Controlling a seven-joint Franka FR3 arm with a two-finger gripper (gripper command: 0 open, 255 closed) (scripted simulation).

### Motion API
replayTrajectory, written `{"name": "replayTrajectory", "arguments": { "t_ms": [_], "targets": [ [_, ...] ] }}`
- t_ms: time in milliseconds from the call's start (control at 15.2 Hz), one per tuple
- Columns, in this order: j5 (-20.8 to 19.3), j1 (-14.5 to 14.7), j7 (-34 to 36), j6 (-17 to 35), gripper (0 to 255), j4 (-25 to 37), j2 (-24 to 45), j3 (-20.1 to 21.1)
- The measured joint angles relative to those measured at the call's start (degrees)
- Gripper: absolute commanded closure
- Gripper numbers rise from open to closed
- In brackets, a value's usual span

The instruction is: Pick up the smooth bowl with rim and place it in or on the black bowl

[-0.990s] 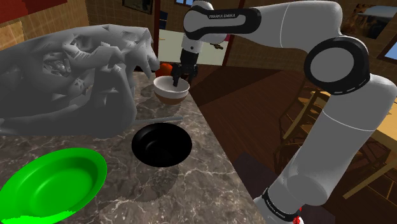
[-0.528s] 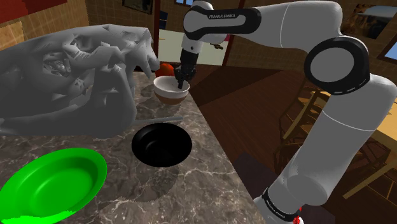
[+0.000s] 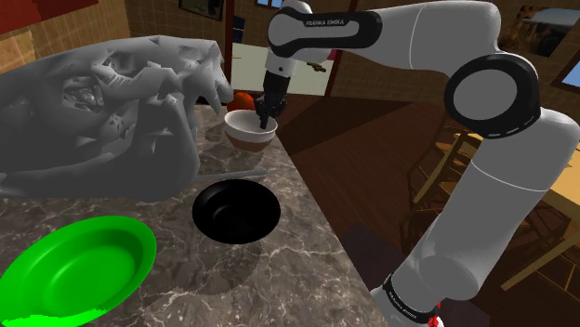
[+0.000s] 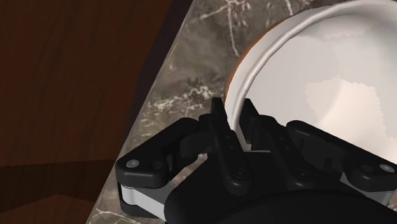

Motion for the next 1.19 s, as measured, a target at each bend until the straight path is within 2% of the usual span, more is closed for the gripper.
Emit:
{"name": "replayTrajectory", "arguments": {
  "t_ms": [594,1188],
  "targets": [
    [-0.18,-0.1,0.83,-6.27,255,6.31,-0.03,-0.06],
    [-0.2,-0.26,1.78,-13.71,255,15.21,1.37,-0.13]
  ]
}}
